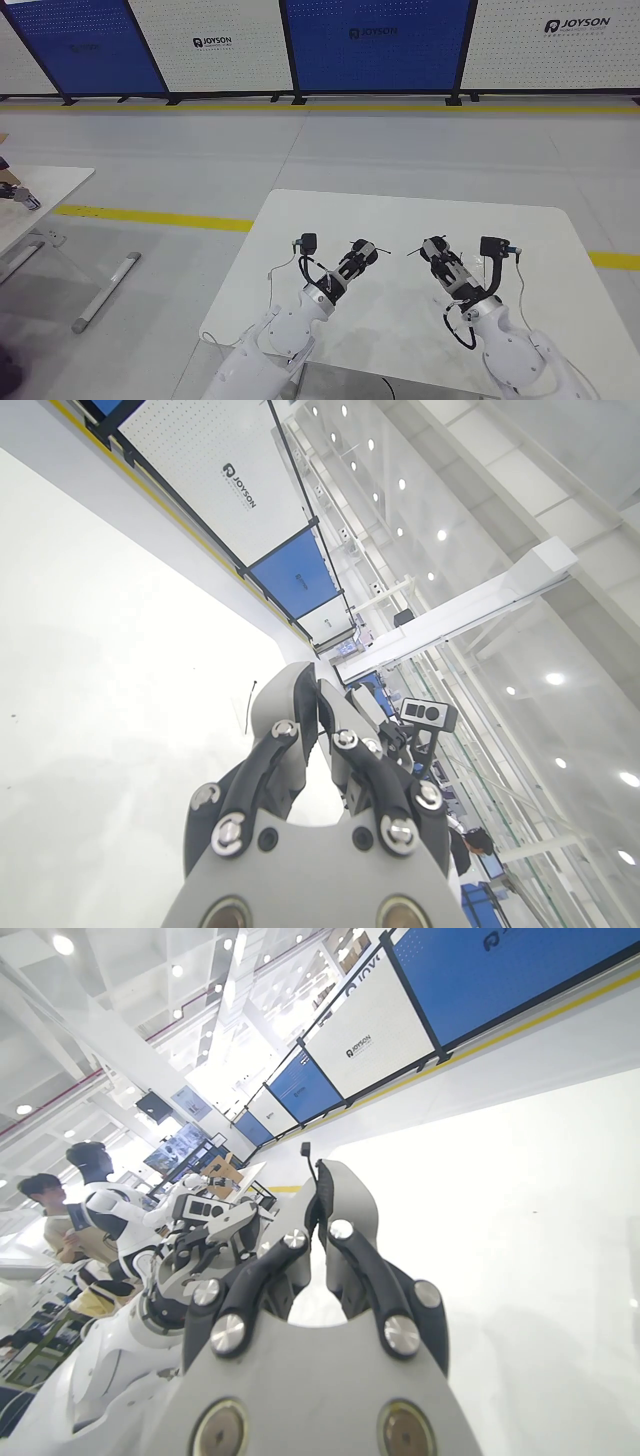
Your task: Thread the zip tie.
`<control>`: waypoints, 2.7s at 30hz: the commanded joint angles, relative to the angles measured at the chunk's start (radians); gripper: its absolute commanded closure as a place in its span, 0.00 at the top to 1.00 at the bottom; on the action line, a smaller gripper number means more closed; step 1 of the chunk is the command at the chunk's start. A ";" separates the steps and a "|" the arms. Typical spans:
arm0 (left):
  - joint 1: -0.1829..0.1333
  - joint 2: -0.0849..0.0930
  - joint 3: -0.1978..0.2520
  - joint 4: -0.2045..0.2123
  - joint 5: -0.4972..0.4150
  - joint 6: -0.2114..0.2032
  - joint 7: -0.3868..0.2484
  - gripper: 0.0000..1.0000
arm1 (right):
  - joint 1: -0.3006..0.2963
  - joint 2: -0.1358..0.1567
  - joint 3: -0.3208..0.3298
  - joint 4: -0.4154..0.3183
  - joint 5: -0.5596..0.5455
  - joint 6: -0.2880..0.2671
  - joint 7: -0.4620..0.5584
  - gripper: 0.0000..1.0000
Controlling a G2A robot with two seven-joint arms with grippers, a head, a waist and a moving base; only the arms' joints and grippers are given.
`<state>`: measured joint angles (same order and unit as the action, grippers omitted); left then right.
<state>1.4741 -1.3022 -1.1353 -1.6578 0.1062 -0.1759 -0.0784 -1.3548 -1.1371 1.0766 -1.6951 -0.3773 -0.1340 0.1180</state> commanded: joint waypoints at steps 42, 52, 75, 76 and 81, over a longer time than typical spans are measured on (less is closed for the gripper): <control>0.000 0.000 0.000 0.000 0.000 0.000 0.000 0.00 | -0.013 -0.058 -0.091 0.087 0.045 -0.030 -0.254 0.00; 0.000 0.000 0.000 0.000 0.000 0.000 0.000 0.00 | -0.039 -0.066 -0.067 0.078 0.047 -0.060 -0.273 0.00; 0.000 0.000 0.000 0.000 0.000 0.000 0.000 0.00 | -0.032 -0.089 -0.074 0.087 0.031 -0.055 -0.263 0.00; 0.000 0.000 0.000 0.000 0.000 0.000 0.000 0.00 | -0.031 -0.091 -0.075 0.087 0.028 -0.055 -0.260 0.00; 0.000 0.000 0.000 0.000 0.000 0.000 0.000 0.00 | -0.025 -0.098 -0.082 0.094 0.017 -0.049 -0.246 0.00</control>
<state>1.4741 -1.3022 -1.1353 -1.6578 0.1062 -0.1759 -0.0784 -1.3810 -1.2338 0.9956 -1.6025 -0.3594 -0.1838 -0.1297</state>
